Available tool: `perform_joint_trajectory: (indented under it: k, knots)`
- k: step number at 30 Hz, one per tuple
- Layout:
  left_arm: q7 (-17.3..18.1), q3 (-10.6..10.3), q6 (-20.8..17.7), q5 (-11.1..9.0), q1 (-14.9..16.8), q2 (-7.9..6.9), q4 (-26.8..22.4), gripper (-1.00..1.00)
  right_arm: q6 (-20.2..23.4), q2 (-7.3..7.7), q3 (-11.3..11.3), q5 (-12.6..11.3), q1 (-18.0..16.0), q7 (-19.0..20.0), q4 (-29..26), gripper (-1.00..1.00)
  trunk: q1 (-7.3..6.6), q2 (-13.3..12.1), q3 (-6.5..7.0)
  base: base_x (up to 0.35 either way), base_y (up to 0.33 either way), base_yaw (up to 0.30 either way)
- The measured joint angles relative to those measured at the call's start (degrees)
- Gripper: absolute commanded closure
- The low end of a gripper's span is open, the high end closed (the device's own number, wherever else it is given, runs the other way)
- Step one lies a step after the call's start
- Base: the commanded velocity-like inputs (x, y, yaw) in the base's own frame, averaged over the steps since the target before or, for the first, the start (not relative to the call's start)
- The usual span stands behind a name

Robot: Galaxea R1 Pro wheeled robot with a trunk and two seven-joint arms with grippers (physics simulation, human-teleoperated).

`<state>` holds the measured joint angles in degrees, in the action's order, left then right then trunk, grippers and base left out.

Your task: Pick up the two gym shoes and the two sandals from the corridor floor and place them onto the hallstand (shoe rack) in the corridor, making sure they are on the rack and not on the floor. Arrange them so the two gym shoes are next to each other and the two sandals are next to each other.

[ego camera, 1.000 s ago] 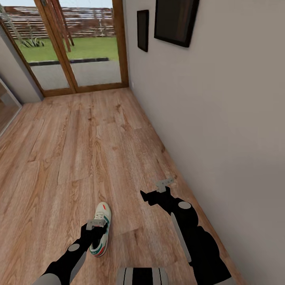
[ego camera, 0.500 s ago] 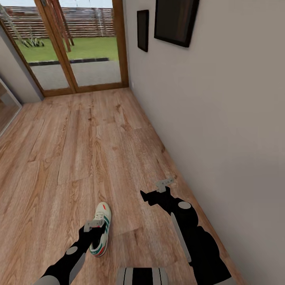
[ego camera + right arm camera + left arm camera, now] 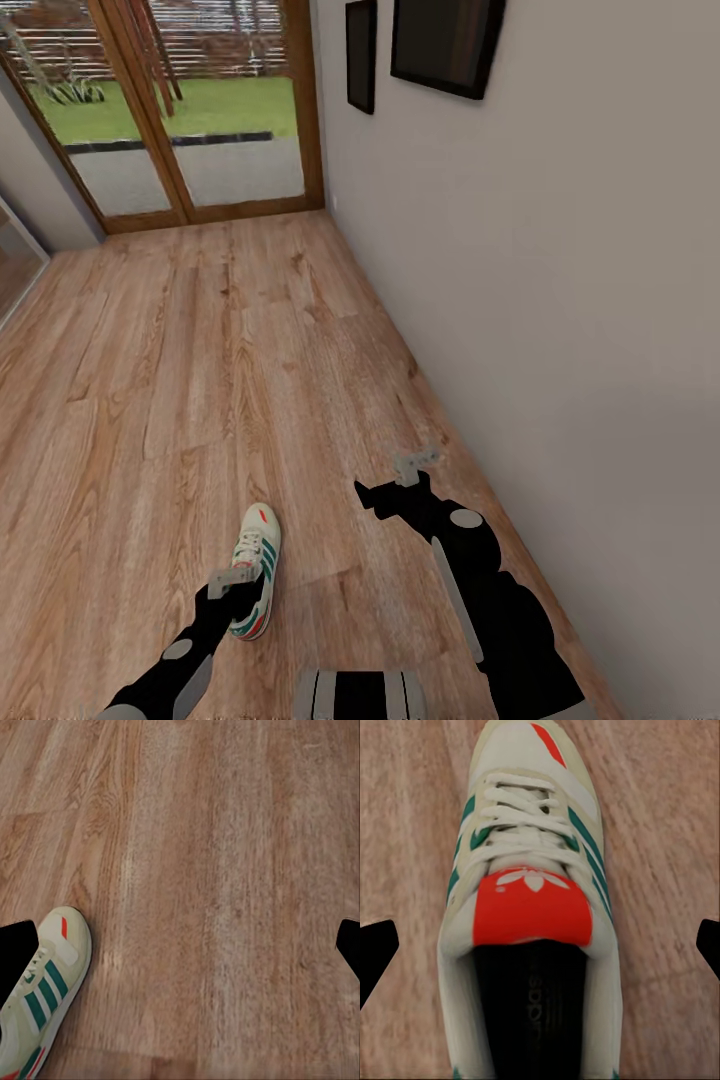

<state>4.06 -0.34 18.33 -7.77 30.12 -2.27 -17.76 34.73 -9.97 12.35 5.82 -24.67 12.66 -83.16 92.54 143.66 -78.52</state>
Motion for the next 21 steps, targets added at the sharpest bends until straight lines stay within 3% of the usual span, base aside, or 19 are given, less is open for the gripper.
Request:
perform_joint_trajectory:
  k: [11,21]
  knots:
    - [0.0,0.02,0.17,-0.37,0.0,-0.06,0.23,-1.0,0.0,0.0,-0.04,-0.01,0.0,0.0,-0.04,-1.0,0.02,0.02,-1.05,0.0,0.0,0.0]
    - [0.0,0.02,0.25,-0.42,0.0,0.0,0.23,-1.0,0.0,0.0,-0.14,0.0,0.0,0.0,-0.24,-1.0,0.28,0.15,-3.7,0.0,0.0,0.0]
